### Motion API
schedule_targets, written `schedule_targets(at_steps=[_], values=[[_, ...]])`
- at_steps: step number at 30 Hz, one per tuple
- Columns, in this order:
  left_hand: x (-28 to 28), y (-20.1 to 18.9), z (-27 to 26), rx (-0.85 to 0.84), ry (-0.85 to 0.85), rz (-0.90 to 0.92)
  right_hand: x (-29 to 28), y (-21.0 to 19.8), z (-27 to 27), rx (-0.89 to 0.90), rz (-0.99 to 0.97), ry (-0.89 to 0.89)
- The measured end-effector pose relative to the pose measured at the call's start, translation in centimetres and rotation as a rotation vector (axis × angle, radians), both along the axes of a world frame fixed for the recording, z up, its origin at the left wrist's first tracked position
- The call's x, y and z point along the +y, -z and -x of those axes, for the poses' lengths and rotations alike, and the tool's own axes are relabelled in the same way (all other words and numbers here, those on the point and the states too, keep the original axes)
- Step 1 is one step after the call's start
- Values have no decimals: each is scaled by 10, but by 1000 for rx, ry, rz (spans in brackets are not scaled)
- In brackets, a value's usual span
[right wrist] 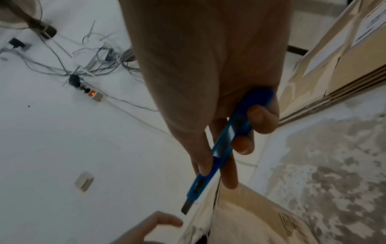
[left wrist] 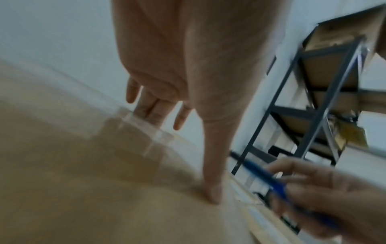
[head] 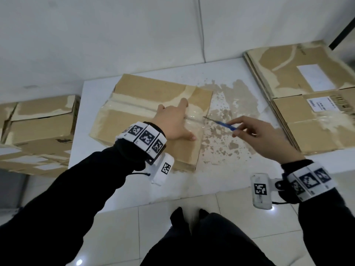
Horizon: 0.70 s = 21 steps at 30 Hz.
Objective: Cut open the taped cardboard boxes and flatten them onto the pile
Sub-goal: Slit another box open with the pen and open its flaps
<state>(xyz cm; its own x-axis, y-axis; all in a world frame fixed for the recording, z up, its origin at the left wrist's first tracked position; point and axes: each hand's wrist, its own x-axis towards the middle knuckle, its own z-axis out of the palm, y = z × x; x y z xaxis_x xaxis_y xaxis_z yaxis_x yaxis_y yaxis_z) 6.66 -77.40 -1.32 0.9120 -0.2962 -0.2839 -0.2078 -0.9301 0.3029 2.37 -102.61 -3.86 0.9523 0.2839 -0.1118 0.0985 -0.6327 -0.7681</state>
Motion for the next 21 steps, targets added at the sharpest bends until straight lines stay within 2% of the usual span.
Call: schedule_targets(at_steps=[2,5,7,12,17,19,21], values=[[-5,0,3,44,-173,184,6,8,-2,-3,58,-37],[-5,3,5,103,-504,553,7,20,-4,-21,128,-66],[-4,5,4,94,-647,699,4,21,-9,-63,145,-111],[-15,20,11,-61,-851,869,2,19,-22,-188,263,-213],[-34,42,19,-211,-1132,1050,-6,27,-25,-151,79,-266],[-38,48,13,-193,-1223,1065,-12,28,-22,-272,159,-252],[-38,52,7,-168,-1271,1093,-17,23,-18,-391,324,-206]])
